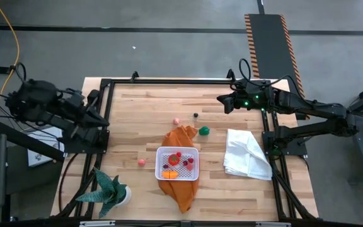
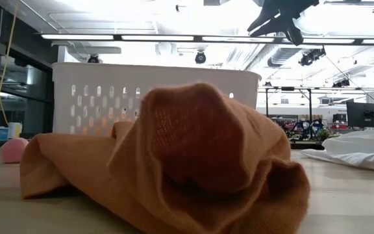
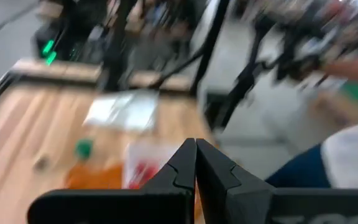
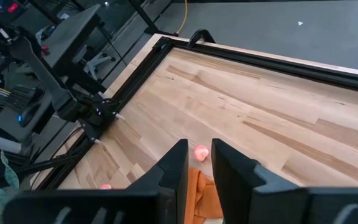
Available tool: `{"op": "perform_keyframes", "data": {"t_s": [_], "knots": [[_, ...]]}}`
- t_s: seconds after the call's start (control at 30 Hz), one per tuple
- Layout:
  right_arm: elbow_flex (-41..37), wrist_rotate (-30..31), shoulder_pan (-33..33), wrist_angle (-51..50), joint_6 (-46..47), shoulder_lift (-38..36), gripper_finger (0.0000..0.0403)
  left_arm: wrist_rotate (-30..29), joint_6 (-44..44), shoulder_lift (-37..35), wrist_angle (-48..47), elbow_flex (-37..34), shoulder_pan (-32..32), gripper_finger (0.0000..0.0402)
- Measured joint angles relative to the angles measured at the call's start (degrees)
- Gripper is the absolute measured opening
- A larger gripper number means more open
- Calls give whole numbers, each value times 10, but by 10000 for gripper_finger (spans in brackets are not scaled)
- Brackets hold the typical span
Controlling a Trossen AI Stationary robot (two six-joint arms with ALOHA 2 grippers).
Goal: Pick and placing Produce into tupperware
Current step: Put the bottom pink peach into the white basket
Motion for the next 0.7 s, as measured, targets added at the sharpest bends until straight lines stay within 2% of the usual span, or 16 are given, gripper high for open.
{"op": "perform_keyframes", "data": {"t_s": [0.17,0.27,0.43,0.7], "knots": [[0,0,0,0,-4,0,62,-50,12,88,-213,110,0,0],[0,0,0,0,-7,0,62,-54,10,131,-305,144,0,0],[0,10,0,0,-20,0,62,-47,13,165,-334,132,0,0],[0,16,0,0,-35,0,62,11,-12,212,-365,53,0,0]]}}
